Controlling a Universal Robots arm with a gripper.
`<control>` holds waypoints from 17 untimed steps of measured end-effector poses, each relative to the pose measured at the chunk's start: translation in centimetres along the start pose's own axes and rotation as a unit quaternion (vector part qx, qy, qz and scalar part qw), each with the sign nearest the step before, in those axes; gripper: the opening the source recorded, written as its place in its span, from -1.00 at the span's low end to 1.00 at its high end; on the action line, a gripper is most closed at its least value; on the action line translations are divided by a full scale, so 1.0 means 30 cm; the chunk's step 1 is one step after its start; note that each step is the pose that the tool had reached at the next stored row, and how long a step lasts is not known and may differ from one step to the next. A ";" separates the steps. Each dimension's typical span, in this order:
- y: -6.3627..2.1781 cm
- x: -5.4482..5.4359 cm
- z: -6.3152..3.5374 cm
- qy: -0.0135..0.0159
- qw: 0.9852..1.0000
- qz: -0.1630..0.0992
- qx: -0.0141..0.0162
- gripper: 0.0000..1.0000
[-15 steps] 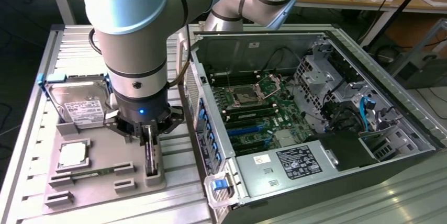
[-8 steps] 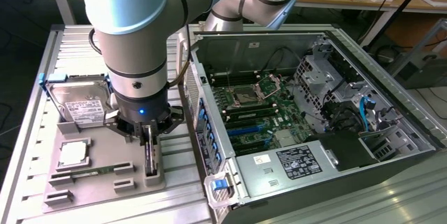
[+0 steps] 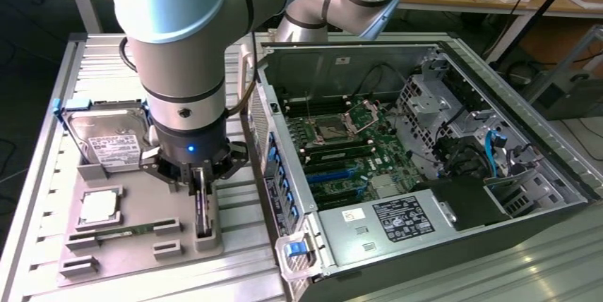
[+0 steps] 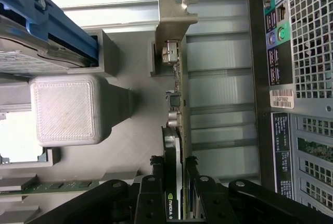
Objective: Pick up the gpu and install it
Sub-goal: 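Pick up the gpu and move the gpu toward the slot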
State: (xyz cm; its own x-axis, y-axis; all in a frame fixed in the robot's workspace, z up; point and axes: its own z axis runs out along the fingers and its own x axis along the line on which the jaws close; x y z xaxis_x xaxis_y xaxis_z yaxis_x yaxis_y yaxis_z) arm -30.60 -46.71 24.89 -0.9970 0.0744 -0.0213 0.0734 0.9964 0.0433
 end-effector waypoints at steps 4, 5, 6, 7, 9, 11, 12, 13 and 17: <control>0.000 0.000 -0.009 0.000 1.000 0.000 0.000 -0.46; 0.001 0.000 -0.014 0.000 1.000 0.000 0.000 -0.46; 0.001 0.000 -0.017 0.000 1.000 0.000 0.000 -0.46; 0.001 0.000 -0.020 0.000 1.000 0.000 0.000 -0.46; 0.001 -0.001 -0.026 0.000 1.000 0.000 0.000 -0.46; 0.001 -0.001 -0.032 0.000 1.000 0.000 0.000 -0.46; 0.001 -0.001 -0.034 0.000 1.000 0.000 0.000 -0.46; 0.002 -0.001 -0.036 0.000 1.000 0.000 0.000 -0.46; 0.002 -0.001 -0.046 0.000 1.000 0.000 0.000 -0.46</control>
State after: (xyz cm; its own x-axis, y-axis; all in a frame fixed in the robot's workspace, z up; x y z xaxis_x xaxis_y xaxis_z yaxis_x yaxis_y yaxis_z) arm -30.60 -46.71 26.29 -0.9970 0.0743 -0.0212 0.0733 0.9964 0.0427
